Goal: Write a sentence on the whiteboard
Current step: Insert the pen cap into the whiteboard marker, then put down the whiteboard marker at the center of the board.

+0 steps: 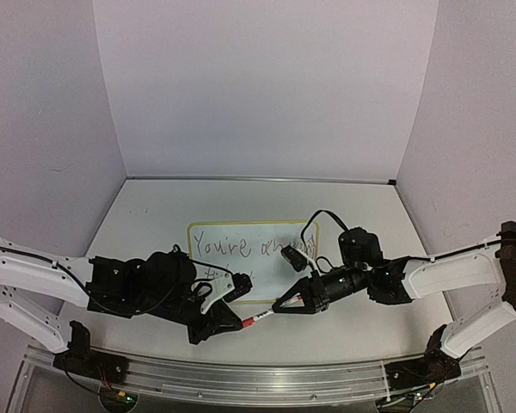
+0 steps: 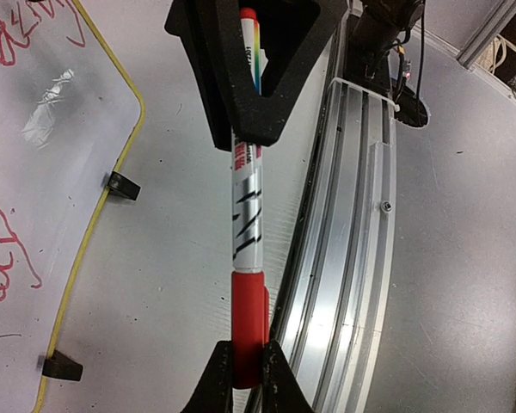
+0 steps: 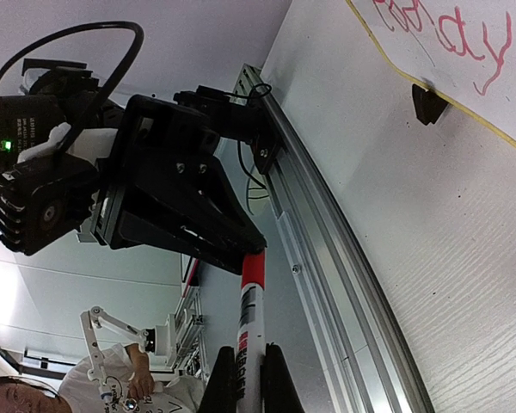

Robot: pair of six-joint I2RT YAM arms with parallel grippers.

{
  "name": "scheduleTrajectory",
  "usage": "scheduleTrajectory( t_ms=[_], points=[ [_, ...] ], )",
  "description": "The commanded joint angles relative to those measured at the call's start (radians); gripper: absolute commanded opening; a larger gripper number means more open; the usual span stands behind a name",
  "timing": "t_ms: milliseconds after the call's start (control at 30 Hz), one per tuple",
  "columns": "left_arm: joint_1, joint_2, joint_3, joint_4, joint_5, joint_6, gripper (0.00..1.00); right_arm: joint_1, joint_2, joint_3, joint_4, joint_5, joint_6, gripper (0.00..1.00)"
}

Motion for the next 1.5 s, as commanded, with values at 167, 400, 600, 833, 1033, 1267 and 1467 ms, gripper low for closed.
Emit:
scheduleTrajectory(
  t_ms=[167, 400, 600, 833, 1033, 1267, 1467],
  points=[
    [0.003, 0.035, 0.077, 0.121, 0.015, 0.022, 0.00, 0.030, 0.010, 0.035, 0.050, -0.020, 0.001, 0.00],
    [0.003, 0.063, 0.099, 0.176, 0.002, 0.046, 0.00, 0.047, 0.029, 0.032, 0.048, -0.015, -0.004, 0.00],
    [0.014, 0.096, 0.136, 0.212, 0.009, 0.068, 0.00, 0.062, 0.052, 0.040, 0.049, -0.020, -0.009, 0.00],
    [0.035, 0.116, 0.156, 0.270, 0.033, 0.066, 0.00, 0.076, 0.070, 0.045, 0.050, -0.017, -0.017, 0.00],
    [0.062, 0.124, 0.153, 0.280, 0.055, 0.038, 0.00, 0.077, 0.053, 0.034, 0.026, 0.082, -0.024, 0.00],
    [0.115, 0.018, 0.047, 0.167, -0.035, -0.081, 0.47, 0.029, -0.059, -0.077, -0.063, 0.300, -0.021, 0.00],
    [0.146, -0.114, 0.007, 0.026, -0.122, -0.134, 0.72, 0.026, -0.081, -0.074, -0.233, 0.388, -0.079, 0.01]
  ],
)
